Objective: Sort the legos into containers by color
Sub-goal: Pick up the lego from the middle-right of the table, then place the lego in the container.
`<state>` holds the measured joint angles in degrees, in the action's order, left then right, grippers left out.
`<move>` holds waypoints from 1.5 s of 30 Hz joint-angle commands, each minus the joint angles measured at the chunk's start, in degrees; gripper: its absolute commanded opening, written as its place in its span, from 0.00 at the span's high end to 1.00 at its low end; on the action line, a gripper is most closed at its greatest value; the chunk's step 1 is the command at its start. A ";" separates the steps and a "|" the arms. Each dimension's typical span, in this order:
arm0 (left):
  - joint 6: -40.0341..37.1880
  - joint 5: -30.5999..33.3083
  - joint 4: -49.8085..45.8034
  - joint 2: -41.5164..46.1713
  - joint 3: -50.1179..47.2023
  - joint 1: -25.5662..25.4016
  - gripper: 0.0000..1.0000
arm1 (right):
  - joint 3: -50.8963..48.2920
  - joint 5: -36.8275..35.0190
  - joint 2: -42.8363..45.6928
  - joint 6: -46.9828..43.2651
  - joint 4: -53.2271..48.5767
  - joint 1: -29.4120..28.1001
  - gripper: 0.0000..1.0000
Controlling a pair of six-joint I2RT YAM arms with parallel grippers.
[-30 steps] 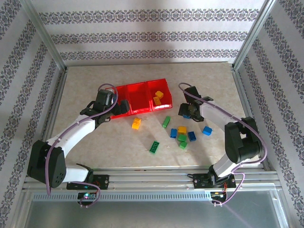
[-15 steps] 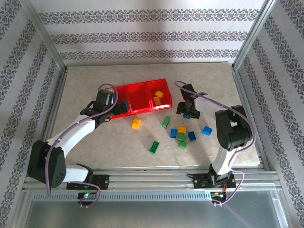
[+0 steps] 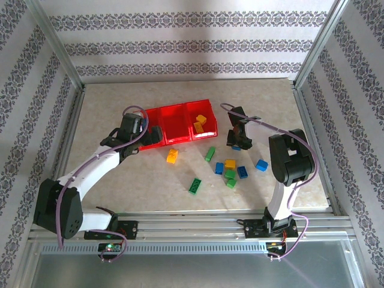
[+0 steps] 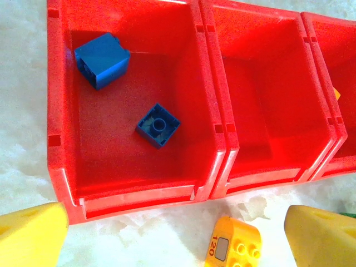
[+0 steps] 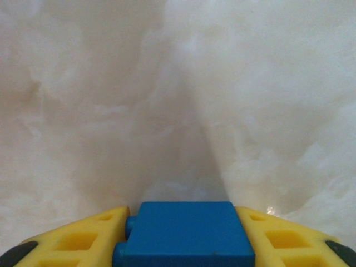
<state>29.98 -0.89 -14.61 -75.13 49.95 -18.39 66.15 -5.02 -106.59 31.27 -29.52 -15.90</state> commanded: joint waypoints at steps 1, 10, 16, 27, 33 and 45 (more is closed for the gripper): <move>-0.40 2.06 -2.09 1.75 -1.08 -0.67 0.00 | -0.60 0.90 2.35 -0.13 0.60 -0.60 0.62; 0.17 6.83 -2.27 4.22 -2.19 -0.59 0.00 | 1.36 -0.64 7.87 -0.07 -0.50 -7.57 0.69; 0.52 12.68 -3.11 7.20 -3.52 -0.47 0.00 | 7.66 -1.36 9.10 -0.61 -0.15 -15.52 0.69; 2.59 20.36 -5.51 12.93 -7.10 1.05 0.00 | 29.42 1.30 -2.90 -5.40 -0.23 -26.27 0.69; 5.32 21.40 -3.49 16.38 -10.73 1.68 0.00 | 41.17 2.00 -12.22 -8.89 -1.71 -29.35 0.69; 7.20 20.54 -1.33 20.19 -13.58 1.86 0.00 | 57.36 3.07 -27.23 -13.81 -3.69 -32.08 0.69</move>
<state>36.12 19.16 -17.28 -55.77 36.97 -17.15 120.03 -2.04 -131.39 19.84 -31.55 -47.16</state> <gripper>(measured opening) 0.997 0.416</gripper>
